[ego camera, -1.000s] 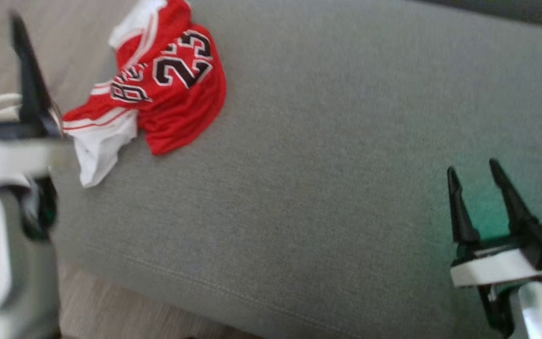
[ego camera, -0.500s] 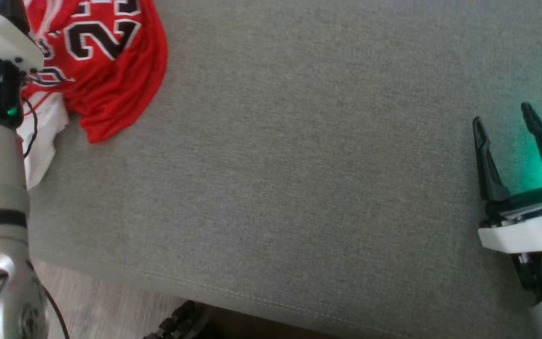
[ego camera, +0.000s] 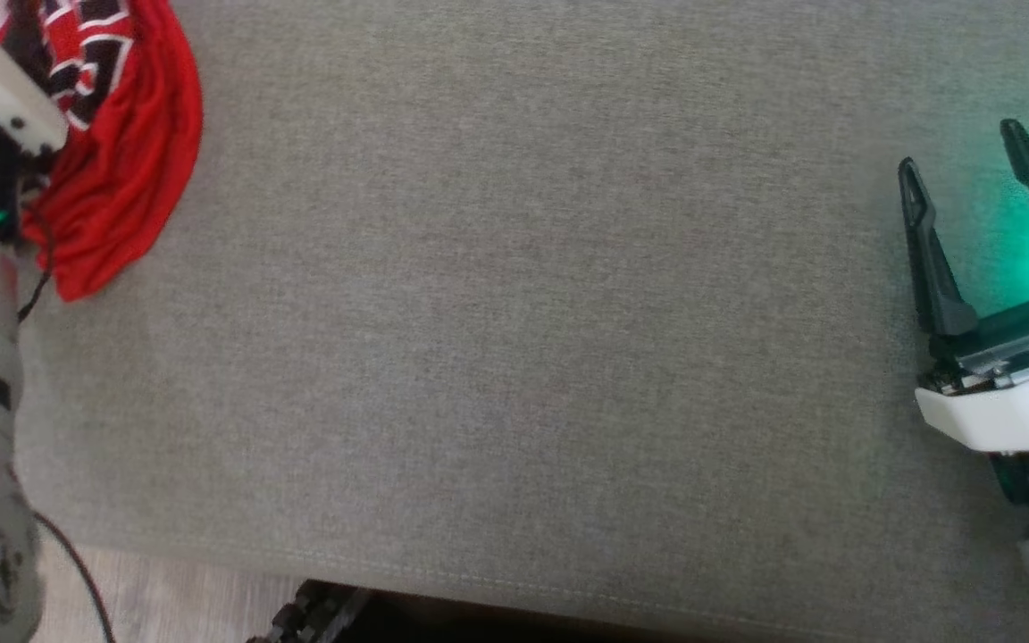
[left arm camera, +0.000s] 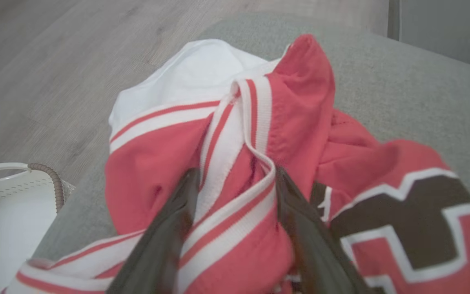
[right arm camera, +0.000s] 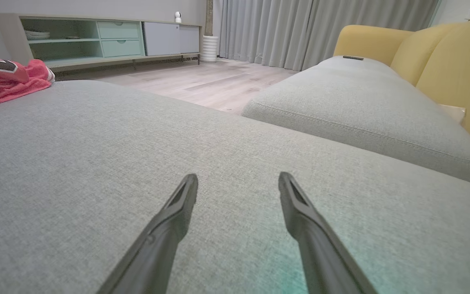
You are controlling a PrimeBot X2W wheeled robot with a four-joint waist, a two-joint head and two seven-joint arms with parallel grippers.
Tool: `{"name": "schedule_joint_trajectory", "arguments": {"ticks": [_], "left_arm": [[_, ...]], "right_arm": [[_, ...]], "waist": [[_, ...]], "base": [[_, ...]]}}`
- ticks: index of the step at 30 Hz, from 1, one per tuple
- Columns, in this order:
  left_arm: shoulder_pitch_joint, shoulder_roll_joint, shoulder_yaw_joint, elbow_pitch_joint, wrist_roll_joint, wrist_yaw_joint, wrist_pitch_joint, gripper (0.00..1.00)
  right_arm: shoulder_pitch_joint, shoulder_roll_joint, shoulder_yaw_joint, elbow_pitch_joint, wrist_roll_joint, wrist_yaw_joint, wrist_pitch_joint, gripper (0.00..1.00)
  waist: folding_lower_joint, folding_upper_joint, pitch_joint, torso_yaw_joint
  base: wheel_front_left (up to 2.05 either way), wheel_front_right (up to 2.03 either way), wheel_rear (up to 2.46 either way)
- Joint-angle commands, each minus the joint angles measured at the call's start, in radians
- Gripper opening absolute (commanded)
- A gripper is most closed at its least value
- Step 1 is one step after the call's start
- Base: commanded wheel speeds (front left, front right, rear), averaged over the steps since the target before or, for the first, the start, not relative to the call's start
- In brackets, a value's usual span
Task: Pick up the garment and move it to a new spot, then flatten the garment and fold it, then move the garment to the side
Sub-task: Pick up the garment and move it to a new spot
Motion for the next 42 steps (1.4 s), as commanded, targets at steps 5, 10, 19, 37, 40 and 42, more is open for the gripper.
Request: {"name": "schedule_joint_trajectory", "arguments": {"ticks": [5, 10, 19, 37, 40, 42], "left_arm": [[-0.028, 0.115, 0.001, -0.008, -0.004, -0.005, -0.131, 0.00], [-0.055, 0.127, -0.047, -0.034, 0.003, -0.006, -0.229, 0.00], [-0.031, 0.155, -0.270, -0.221, 0.011, -0.006, -0.266, 0.00], [0.088, 0.136, -0.560, -0.562, -0.194, -0.006, -0.190, 0.00], [0.086, 0.097, -0.584, -0.578, -0.206, -0.006, -0.185, 0.00], [0.087, 0.070, -0.594, -0.575, -0.210, -0.004, -0.186, 0.00]], "right_arm": [[0.026, -0.019, 0.004, -0.009, 0.002, 0.007, -0.001, 1.00], [0.018, 0.004, 0.015, -0.014, -0.029, 0.007, -0.001, 1.00], [0.046, 0.115, 0.046, 0.040, -0.017, 0.007, -0.001, 1.00], [0.122, 0.246, 0.117, 0.065, 0.057, 0.007, -0.001, 1.00], [0.122, 0.253, 0.123, 0.060, 0.058, 0.007, -0.001, 1.00], [0.123, 0.258, 0.124, 0.056, 0.058, 0.007, -0.001, 1.00]], "waist": [[-0.0001, 0.0000, -0.018, -0.025], [-0.0001, 0.0000, -0.096, -0.040], [-0.0001, 0.0000, -0.363, -0.106], [-0.0001, 0.0000, -0.665, -0.340], [-0.0001, 0.0000, -0.671, -0.377], [-0.0001, 0.0000, -0.676, -0.405]], "base": [[0.00, 0.00, 0.00], [0.00, 0.00, 0.00], [0.00, 0.00, 0.00], [0.00, 0.00, 0.00], [0.00, 0.00, 0.00], [0.00, 0.00, 0.00]]}}
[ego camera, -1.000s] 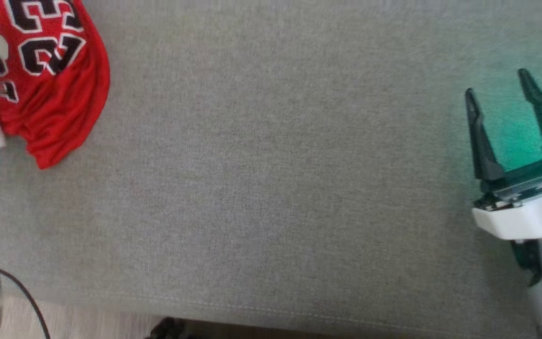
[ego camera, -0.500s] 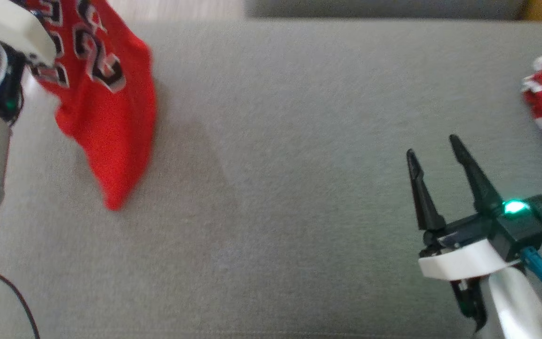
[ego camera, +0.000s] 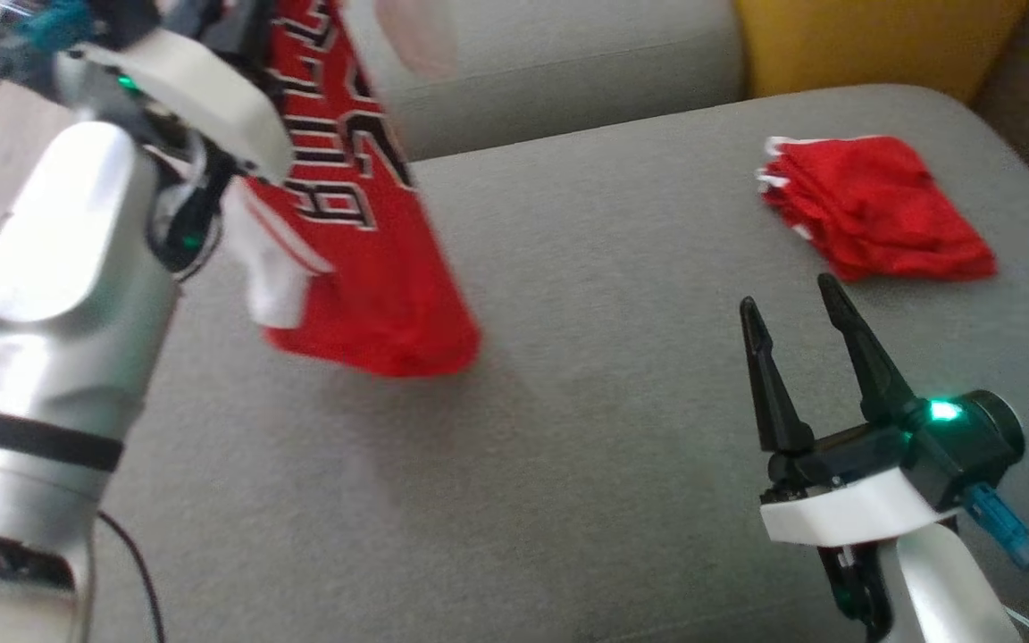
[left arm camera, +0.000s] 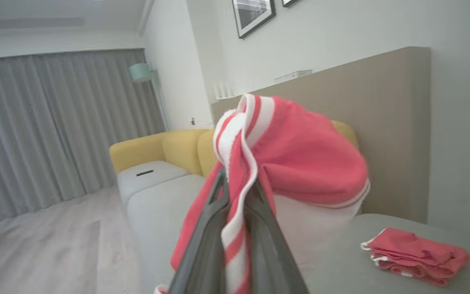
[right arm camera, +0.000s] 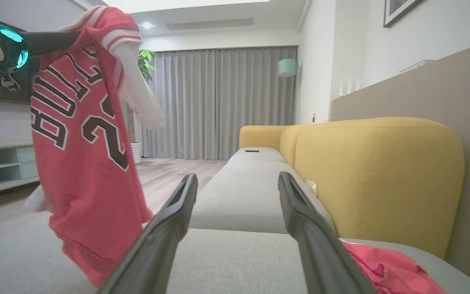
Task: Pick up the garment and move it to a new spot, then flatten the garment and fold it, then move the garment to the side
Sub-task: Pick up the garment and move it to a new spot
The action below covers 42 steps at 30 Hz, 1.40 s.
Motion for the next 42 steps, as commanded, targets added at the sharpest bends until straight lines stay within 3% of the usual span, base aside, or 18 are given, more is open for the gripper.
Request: {"name": "schedule_joint_trajectory", "arguments": {"ticks": [1, 6, 12, 22, 23, 24, 25, 35, 37, 42], "left_arm": [[-0.053, 0.029, 0.033, -0.021, -0.008, 0.003, 0.000, 0.00], [-0.023, -0.031, -0.007, 0.018, -0.020, 0.003, -0.008, 0.00], [0.132, -0.114, -0.052, 0.093, -0.073, 0.002, -0.039, 0.00], [0.420, -0.221, -0.048, 0.176, -0.090, 0.039, -0.085, 0.01], [0.437, -0.226, -0.031, 0.156, -0.087, 0.048, -0.085, 0.36], [0.455, -0.231, -0.016, 0.131, -0.079, 0.056, -0.085, 0.89], [0.475, -0.235, 0.000, 0.105, -0.070, 0.066, -0.085, 1.00], [0.706, -0.225, 0.128, -0.185, 0.119, 0.175, -0.085, 1.00], [0.805, -0.213, 0.212, -0.311, 0.178, 0.206, -0.085, 1.00], [0.989, -0.218, 0.353, -0.521, 0.254, 0.231, -0.085, 1.00]], "right_arm": [[-0.019, 0.007, 0.020, -0.041, 0.007, 0.007, -0.002, 1.00], [-0.013, 0.018, 0.016, -0.047, 0.017, 0.007, -0.002, 1.00], [-0.003, 0.026, 0.006, -0.052, 0.070, 0.007, -0.002, 1.00], [0.037, 0.028, 0.007, -0.030, 0.127, 0.007, -0.002, 1.00], [0.043, 0.028, 0.012, -0.023, 0.130, 0.007, -0.002, 1.00], [0.049, 0.028, 0.015, -0.016, 0.134, 0.007, -0.002, 1.00], [0.054, 0.028, 0.017, -0.009, 0.137, 0.007, -0.002, 1.00], [0.113, 0.028, 0.026, 0.040, 0.137, 0.007, -0.002, 1.00], [0.132, 0.028, 0.020, 0.046, 0.125, 0.007, -0.002, 1.00], [0.167, 0.028, -0.018, 0.053, 0.078, 0.007, -0.002, 1.00]], "waist": [[0.0001, -0.0001, -0.021, -0.048], [0.0001, -0.0001, -0.010, -0.109], [0.0001, -0.0001, 0.014, -0.151], [0.0001, -0.0001, 0.013, -0.124], [0.0001, -0.0001, 0.008, -0.114], [0.0001, -0.0001, 0.001, -0.102], [0.0001, -0.0001, -0.007, -0.091], [0.0001, -0.0001, -0.077, 0.043], [0.0001, -0.0001, -0.091, 0.090], [0.0001, -0.0001, -0.111, 0.152]], "base": [[0.00, 0.00, 0.00], [0.00, 0.00, 0.00], [0.00, 0.00, 0.00], [0.00, 0.00, 0.00], [0.00, 0.00, 0.00], [0.00, 0.00, 0.00], [0.00, 0.00, 0.00], [0.00, 0.00, 0.00], [0.00, 0.00, 0.00], [0.00, 0.00, 0.00]]}}
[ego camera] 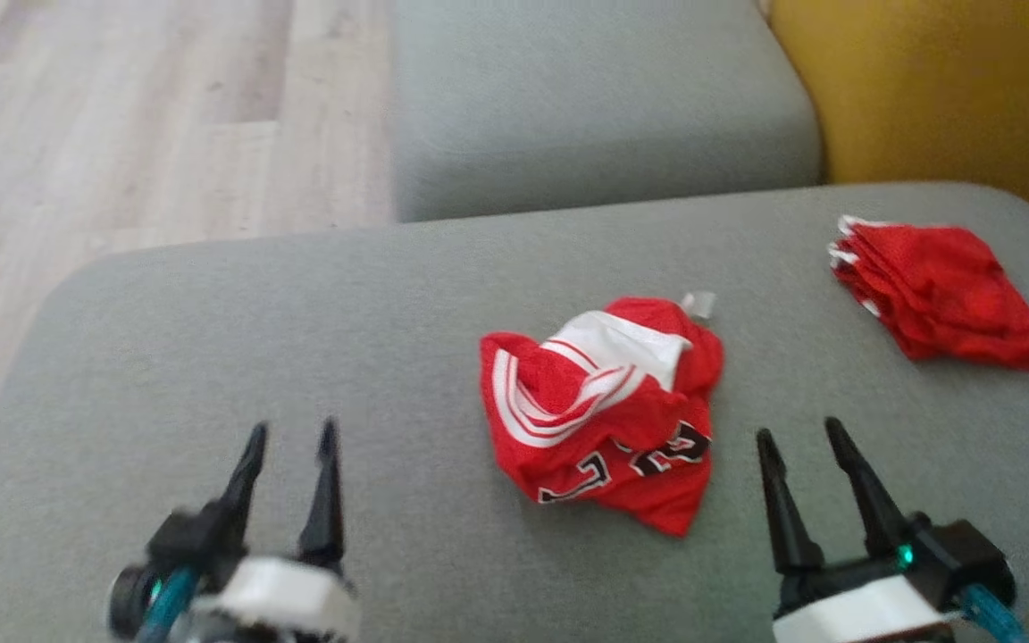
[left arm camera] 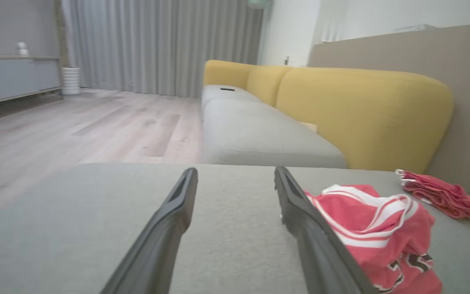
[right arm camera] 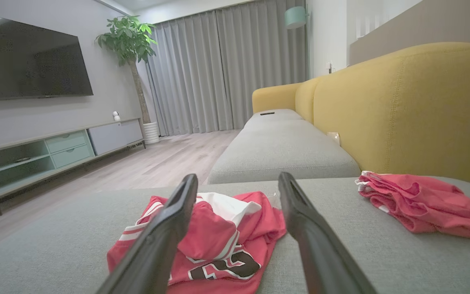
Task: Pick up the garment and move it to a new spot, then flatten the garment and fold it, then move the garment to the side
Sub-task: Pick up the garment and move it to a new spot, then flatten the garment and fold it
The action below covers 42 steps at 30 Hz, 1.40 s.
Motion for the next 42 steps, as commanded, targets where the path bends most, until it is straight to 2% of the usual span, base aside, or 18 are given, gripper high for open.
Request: {"name": "schedule_joint_trajectory", "arguments": {"ticks": [1, 4, 8, 13, 42], "left_arm": [[-0.009, 0.001, 0.050, -0.065, 0.020, 0.004, -0.012, 1.00], [0.082, -0.006, 0.090, -0.144, 0.064, -0.006, -0.012, 1.00], [0.160, -0.012, 0.101, -0.178, 0.122, -0.024, -0.012, 1.00], [0.196, -0.020, 0.110, -0.226, 0.153, -0.006, -0.012, 1.00], [0.185, -0.024, 0.091, -0.204, 0.187, -0.013, -0.012, 1.00]], "right_arm": [[-0.021, -0.002, 0.007, -0.030, -0.010, 0.007, -0.003, 1.00], [-0.005, -0.002, -0.014, -0.036, -0.031, 0.007, -0.003, 1.00], [0.015, -0.002, -0.032, -0.042, -0.048, 0.007, -0.003, 1.00], [0.029, -0.002, -0.049, -0.054, -0.053, 0.007, -0.003, 1.00], [0.024, -0.002, -0.058, -0.012, -0.025, 0.007, -0.003, 1.00]], "waist": [[0.0001, -0.0001, -0.019, 0.040], [0.0001, -0.0001, -0.022, 0.066], [0.0001, -0.0001, -0.024, 0.088], [0.0001, -0.0001, -0.023, 0.100], [0.0001, -0.0001, -0.010, 0.100]], "base": [[0.00, 0.00, 0.00], [0.00, 0.00, 0.00], [0.00, 0.00, 0.00], [0.00, 0.00, 0.00], [0.00, 0.00, 0.00]]}}
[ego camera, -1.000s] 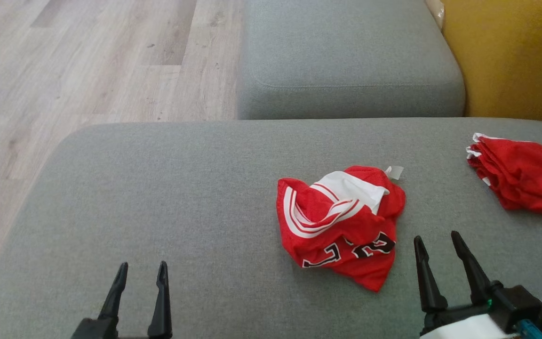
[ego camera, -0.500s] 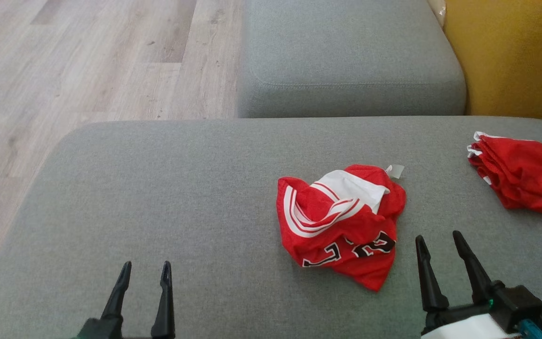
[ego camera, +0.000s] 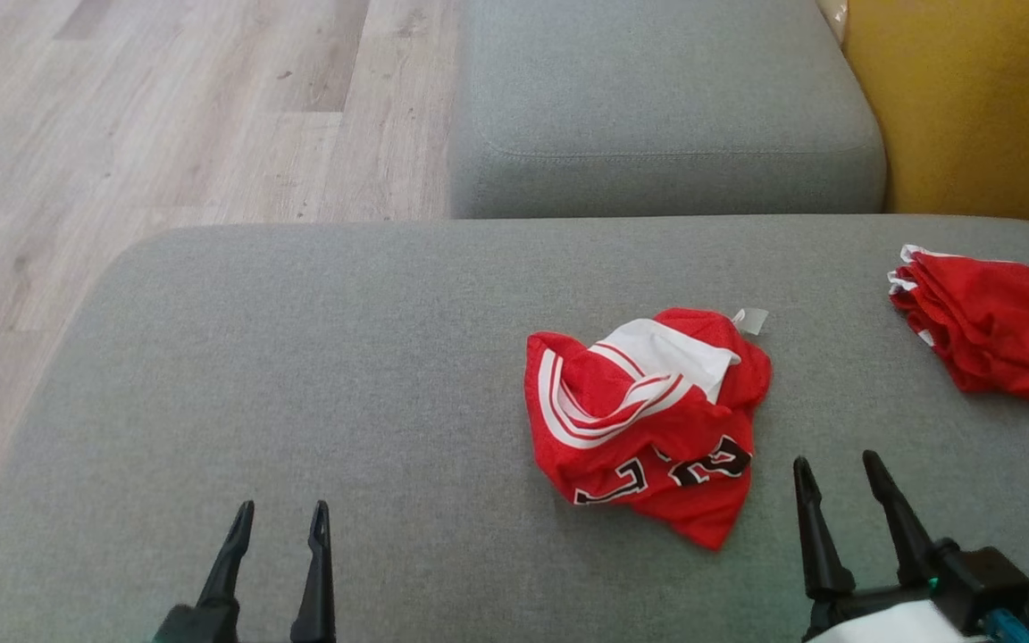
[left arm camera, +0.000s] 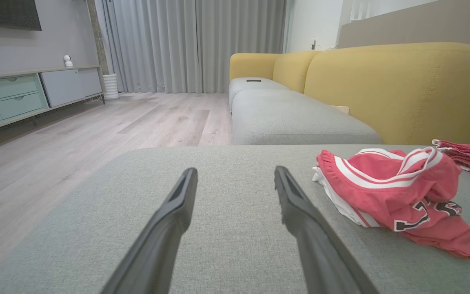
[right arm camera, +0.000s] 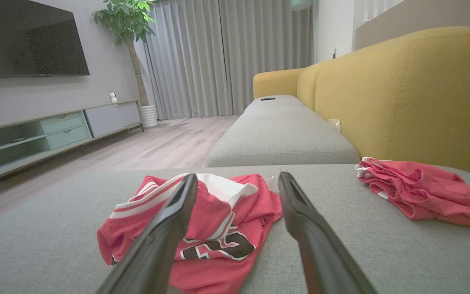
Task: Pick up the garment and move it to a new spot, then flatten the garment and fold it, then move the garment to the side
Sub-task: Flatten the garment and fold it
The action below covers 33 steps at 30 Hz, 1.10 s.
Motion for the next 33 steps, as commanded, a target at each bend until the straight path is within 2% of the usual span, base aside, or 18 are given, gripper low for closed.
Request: {"name": "schedule_joint_trajectory", "arguments": {"ticks": [1, 16, 20, 24, 30, 33], "left_arm": [[-0.055, -0.010, 0.025, -0.030, 0.009, -0.004, -0.012, 1.00], [-0.074, -0.010, 0.004, -0.019, 0.009, -0.003, -0.012, 1.00], [-0.088, -0.010, -0.022, -0.010, 0.009, -0.019, -0.012, 1.00], [-0.130, -0.010, -0.095, 0.018, 0.011, -0.056, -0.012, 1.00], [-0.255, -0.010, -0.267, 0.127, 0.001, -0.122, -0.012, 1.00], [-0.342, -0.010, -0.353, 0.175, -0.019, -0.135, -0.012, 1.00]], "right_arm": [[-0.032, -0.005, 0.025, -0.029, -0.005, 0.007, -0.004, 1.00], [-0.047, -0.005, 0.033, 0.013, -0.019, 0.007, -0.004, 1.00], [-0.050, -0.005, 0.027, 0.014, -0.011, 0.007, -0.004, 1.00], [-0.054, -0.005, 0.032, 0.016, -0.016, 0.007, -0.004, 1.00], [-0.079, -0.005, 0.043, 0.038, 0.002, 0.007, -0.004, 1.00], [-0.104, -0.005, 0.076, 0.048, -0.007, 0.007, -0.004, 1.00]], "waist": [[0.0000, 0.0000, 0.001, 0.000], [0.0000, 0.0000, 0.006, -0.010], [0.0000, 0.0000, 0.008, -0.011], [0.0000, 0.0000, 0.012, -0.013], [0.0000, 0.0000, 0.029, -0.035], [0.0000, 0.0000, 0.045, -0.059]], "base": [[0.00, 0.00, 0.00], [0.00, 0.00, 0.00], [0.00, 0.00, 0.00], [0.00, 0.00, 0.00], [0.00, 0.00, 0.00], [0.00, 0.00, 0.00]]}}
